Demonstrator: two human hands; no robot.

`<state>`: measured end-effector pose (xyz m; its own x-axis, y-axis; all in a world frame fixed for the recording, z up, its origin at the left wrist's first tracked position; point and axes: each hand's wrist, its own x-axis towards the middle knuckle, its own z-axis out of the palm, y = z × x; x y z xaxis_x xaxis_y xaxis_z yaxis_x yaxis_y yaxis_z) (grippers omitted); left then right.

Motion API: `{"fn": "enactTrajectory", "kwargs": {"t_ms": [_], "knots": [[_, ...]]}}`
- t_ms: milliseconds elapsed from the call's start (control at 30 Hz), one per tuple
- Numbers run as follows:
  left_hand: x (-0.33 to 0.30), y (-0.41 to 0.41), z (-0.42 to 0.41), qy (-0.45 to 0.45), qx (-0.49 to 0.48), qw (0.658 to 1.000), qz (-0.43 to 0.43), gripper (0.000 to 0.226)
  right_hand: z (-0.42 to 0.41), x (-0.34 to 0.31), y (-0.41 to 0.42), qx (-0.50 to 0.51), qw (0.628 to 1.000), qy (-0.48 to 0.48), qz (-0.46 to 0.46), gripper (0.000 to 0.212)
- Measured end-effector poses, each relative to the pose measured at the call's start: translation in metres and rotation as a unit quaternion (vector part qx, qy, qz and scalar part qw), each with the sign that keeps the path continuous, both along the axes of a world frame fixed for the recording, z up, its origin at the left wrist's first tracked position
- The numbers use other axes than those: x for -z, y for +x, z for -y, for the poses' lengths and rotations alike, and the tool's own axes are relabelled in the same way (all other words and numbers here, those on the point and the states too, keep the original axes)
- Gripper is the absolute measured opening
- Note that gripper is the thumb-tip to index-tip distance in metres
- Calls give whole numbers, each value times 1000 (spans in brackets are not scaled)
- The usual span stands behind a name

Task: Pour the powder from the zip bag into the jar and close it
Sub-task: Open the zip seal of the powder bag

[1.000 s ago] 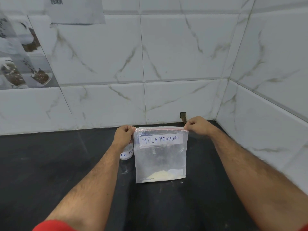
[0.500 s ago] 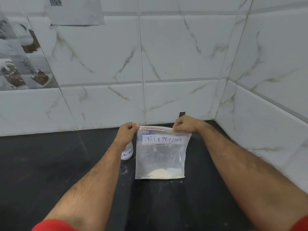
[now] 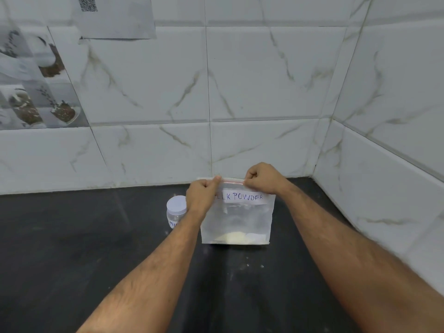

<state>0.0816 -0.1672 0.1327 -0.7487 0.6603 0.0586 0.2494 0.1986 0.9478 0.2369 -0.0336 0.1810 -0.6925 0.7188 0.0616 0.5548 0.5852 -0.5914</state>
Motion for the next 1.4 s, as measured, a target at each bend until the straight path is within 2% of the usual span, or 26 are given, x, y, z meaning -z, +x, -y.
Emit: {"fn": "enactTrajectory", "kwargs": {"t_ms": [67,167,367,533,733,867,1000,1067,1167,1233,1333,1400], "knots": [[-7,14,-7,9,47,995,87,47,5,-4,0,1,1000,23,-3,10],[-15,25,-15,21,61,981,182,35,13,-5,1,11,998,57,-4,11],[-20,35,-19,-2,73,965,253,19,22,3,9,31,996,84,0,13],[-20,37,-21,-21,94,960,264,13,22,10,15,43,997,57,-5,13],[-21,39,-24,-47,88,963,252,18,16,13,18,35,999,2,-16,10],[-22,39,-27,-51,106,974,196,18,9,7,19,47,998,-34,-16,33],[-26,37,-30,-77,125,980,133,20,0,-1,22,85,994,-45,49,14],[-28,36,-31,-90,136,981,108,20,-3,-4,22,92,992,-38,79,11],[-31,34,-34,-106,157,979,81,22,-2,-10,19,59,989,-88,107,13],[-33,31,-35,-124,164,977,64,22,-5,-11,16,69,987,-57,136,11],[-39,21,-37,-159,151,975,24,23,-11,-14,19,162,965,105,180,9],[-45,12,-39,-175,133,976,12,25,-17,-15,22,207,953,147,164,13]]}}
